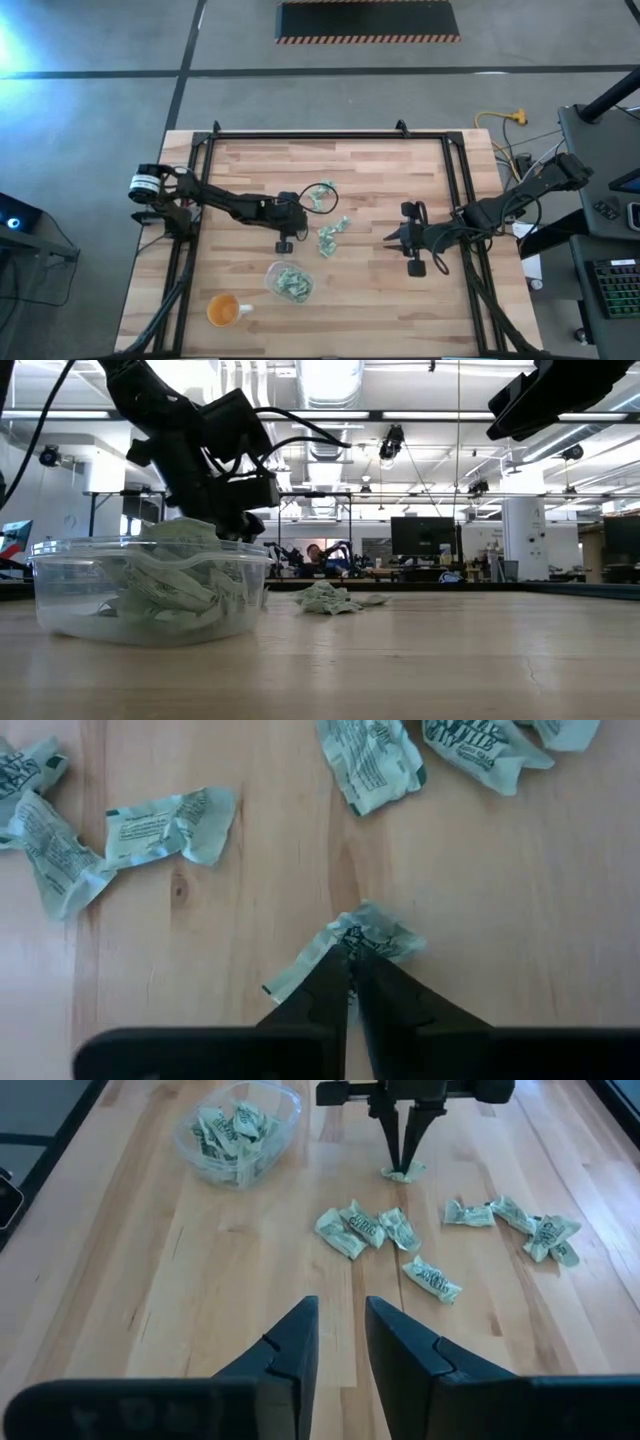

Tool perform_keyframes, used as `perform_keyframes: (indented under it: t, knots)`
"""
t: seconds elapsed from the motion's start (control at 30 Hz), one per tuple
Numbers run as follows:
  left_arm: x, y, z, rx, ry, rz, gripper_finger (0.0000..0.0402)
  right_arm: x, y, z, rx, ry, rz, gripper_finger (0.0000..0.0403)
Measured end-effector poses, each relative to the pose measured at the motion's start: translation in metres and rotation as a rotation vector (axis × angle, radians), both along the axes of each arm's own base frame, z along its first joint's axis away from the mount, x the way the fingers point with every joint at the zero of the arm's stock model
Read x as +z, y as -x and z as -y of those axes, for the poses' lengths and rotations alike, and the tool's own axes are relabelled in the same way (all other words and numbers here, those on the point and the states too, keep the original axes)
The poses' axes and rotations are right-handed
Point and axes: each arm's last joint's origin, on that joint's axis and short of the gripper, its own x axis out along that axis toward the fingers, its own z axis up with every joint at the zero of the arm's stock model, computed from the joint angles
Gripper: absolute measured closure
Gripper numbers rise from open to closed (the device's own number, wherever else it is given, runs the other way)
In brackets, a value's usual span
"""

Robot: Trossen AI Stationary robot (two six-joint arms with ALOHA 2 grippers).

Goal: Pick and place Stevia / Truvia into bins
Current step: Put the stevia packet into the transparent container

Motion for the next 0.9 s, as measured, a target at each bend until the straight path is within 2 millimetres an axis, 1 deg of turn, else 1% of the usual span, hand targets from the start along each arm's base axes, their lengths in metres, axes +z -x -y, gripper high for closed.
perform_keyframes:
  t: [0.2, 0.47, 0.6, 0.67, 0.9]
  knots:
    - [0.006, -0.002, 0.0, 0.011, -0.014, 0.021, 0.04, 0.0, 0.0, 0.0, 0.0, -0.001, 0.002, 0.0334]
    - [0.026, -0.002, 0.002, 0.029, -0.004, 0.098, 0.0401, 0.0, 0.0, 0.0, 0.004, 0.003, 0.004, 0.0331]
    - [0.037, 0.003, 0.013, -0.013, 0.006, 0.133, 0.0401, 0.0, -0.001, 0.0, 0.004, 0.003, 0.005, 0.033]
    - [0.045, 0.006, 0.021, -0.055, 0.034, 0.163, 0.0401, 0.0, -0.001, 0.0, 0.004, 0.003, 0.006, 0.0332]
    - [0.07, 0.028, 0.053, -0.211, 0.224, 0.184, 0.0401, 0.002, -0.001, -0.001, 0.002, -0.001, 0.019, 0.0331]
